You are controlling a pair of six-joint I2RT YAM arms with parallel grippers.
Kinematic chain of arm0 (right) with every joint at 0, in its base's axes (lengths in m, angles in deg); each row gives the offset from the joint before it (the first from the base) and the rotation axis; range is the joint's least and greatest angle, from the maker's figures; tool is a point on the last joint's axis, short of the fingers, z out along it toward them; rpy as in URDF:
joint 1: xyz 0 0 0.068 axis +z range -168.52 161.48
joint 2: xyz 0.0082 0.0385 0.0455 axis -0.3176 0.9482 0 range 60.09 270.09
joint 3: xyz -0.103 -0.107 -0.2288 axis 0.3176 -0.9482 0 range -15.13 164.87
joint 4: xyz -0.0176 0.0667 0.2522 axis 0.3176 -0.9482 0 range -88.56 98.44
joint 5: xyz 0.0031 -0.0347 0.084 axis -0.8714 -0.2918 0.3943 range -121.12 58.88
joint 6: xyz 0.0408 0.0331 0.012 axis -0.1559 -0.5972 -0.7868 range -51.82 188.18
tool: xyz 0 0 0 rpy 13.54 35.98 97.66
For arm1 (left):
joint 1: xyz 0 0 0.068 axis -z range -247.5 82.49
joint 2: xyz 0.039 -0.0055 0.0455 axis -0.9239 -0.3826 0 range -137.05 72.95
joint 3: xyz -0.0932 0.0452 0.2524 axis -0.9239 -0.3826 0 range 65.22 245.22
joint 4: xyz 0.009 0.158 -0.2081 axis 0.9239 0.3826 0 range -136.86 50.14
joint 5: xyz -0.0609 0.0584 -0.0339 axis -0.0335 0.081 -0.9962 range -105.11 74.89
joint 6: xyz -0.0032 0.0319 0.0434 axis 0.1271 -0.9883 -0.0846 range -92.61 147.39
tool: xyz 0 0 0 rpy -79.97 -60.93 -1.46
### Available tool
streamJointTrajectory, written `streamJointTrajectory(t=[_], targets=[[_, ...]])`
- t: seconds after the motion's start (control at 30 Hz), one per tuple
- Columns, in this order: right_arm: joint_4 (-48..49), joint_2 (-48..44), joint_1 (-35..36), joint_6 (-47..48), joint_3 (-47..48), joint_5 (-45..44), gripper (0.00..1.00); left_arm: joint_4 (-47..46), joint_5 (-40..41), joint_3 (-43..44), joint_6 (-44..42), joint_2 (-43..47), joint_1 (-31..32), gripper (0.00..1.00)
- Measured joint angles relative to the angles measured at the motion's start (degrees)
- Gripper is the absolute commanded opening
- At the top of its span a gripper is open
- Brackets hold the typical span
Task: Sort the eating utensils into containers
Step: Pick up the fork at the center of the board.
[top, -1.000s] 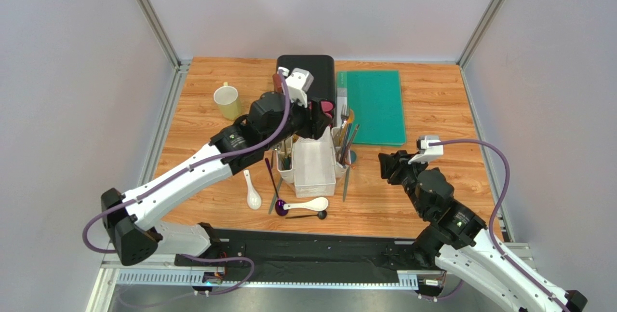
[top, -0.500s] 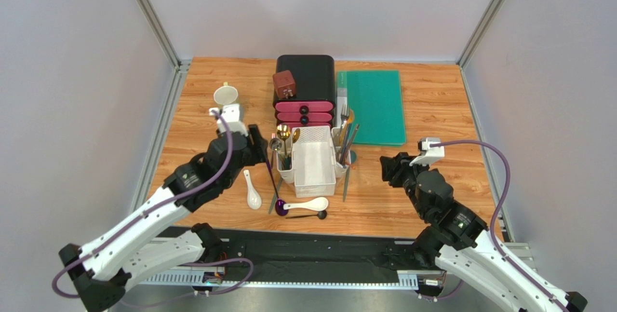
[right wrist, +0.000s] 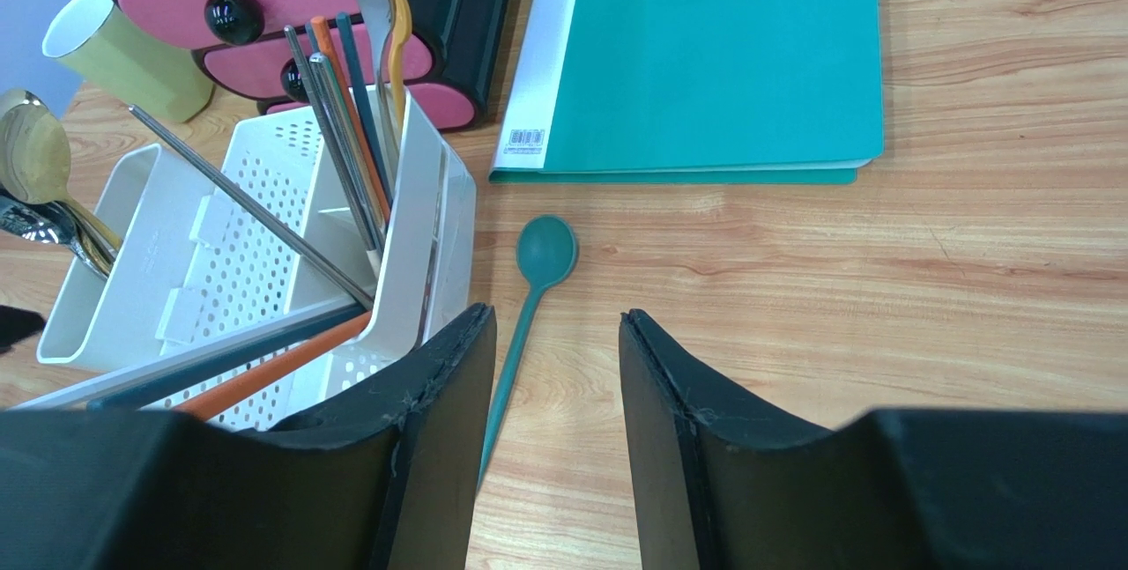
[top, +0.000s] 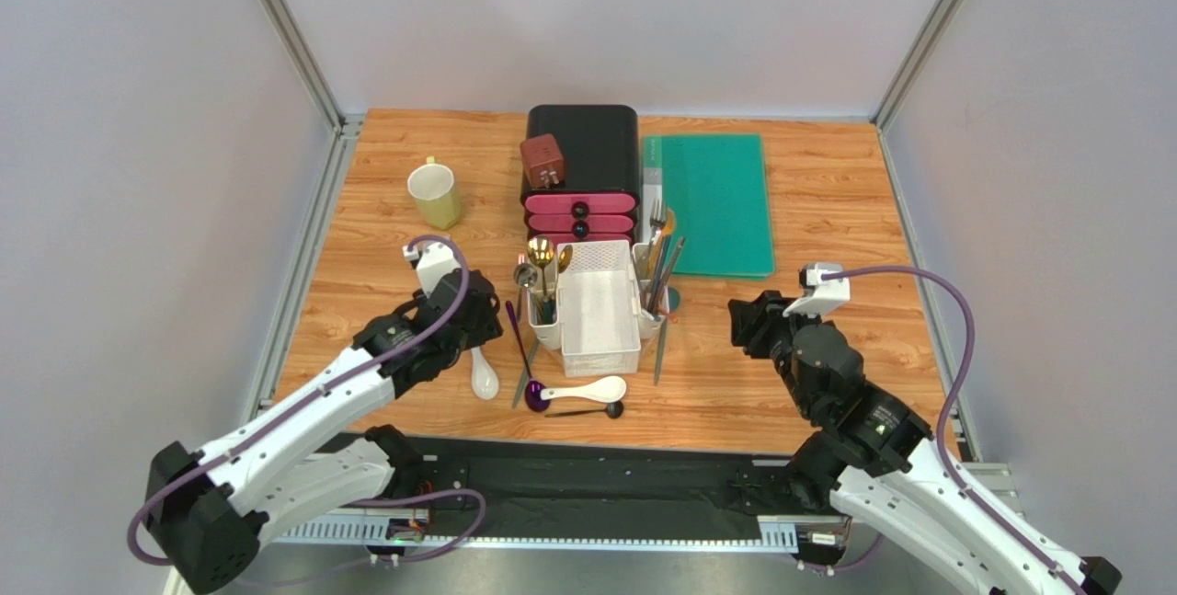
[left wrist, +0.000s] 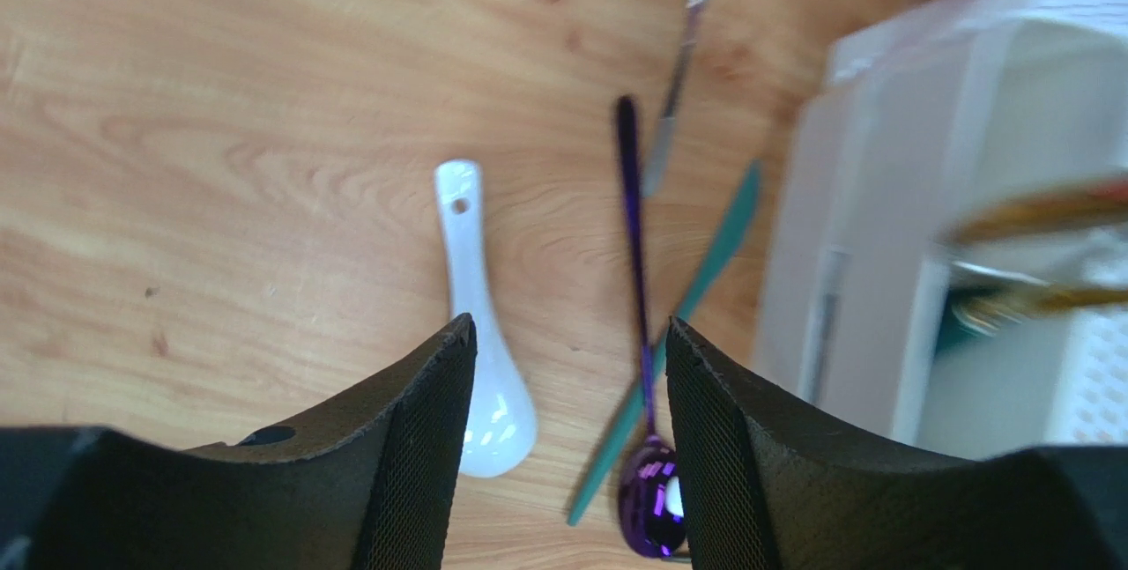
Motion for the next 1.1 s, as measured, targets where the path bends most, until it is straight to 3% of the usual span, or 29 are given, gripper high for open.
streamJointTrajectory(t=[0.37,0.7,1.1], targets=[[-0.7,-1.6,0.0,-0.3,0.2,-0.4,0.44,-2.1,-7.6,-2.2,3.9,-12.3,-9.6,0.61],[-0.8,-1.4,0.0,-1.1,0.0,-0.5,0.43,-5.4,-12.5,-3.2,4.3,-20.1,-10.1,0.6],[-0.8,-0.7,0.0,-1.8,-0.1,-0.5,0.44,-3.9,-14.5,-4.0,4.6,-20.2,-10.4,0.6]])
